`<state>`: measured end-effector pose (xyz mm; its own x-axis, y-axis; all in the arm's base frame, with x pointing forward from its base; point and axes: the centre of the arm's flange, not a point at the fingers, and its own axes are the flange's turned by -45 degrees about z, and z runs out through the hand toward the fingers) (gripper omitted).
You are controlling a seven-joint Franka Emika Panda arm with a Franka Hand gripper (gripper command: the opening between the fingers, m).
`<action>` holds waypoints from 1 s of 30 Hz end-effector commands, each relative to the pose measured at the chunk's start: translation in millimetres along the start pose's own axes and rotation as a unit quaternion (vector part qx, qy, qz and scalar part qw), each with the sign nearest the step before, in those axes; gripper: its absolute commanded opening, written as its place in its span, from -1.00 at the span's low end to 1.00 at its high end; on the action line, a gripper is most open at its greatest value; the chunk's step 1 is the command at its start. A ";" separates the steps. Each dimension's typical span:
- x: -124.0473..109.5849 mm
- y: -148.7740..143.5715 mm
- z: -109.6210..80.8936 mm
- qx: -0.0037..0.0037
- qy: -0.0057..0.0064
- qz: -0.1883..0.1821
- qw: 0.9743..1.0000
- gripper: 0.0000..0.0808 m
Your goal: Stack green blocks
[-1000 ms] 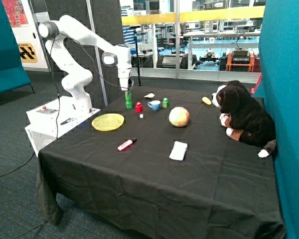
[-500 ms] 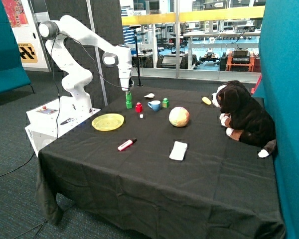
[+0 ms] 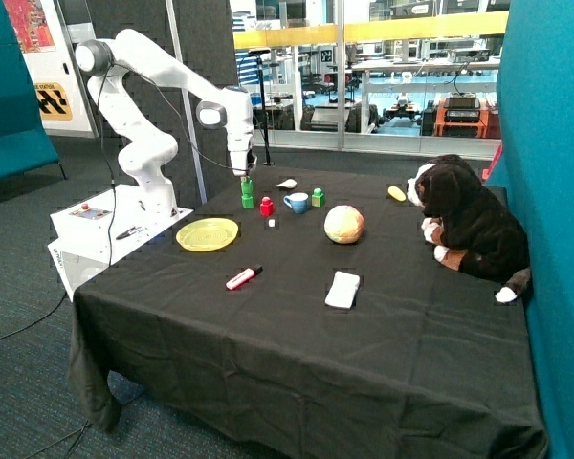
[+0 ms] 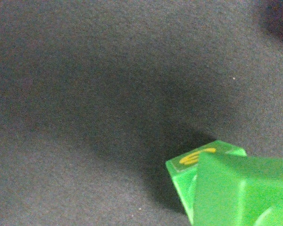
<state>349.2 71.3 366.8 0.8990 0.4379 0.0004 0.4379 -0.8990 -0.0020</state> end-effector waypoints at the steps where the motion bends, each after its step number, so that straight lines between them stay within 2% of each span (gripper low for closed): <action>1: -2.5 3.6 1.6 -0.001 0.000 0.002 1.000 -1.00; 30: -6.8 -0.6 4.6 -0.001 0.000 0.001 1.000 -1.00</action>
<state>347.0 69.0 361.8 0.8990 0.4380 -0.0037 0.4380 -0.8990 -0.0008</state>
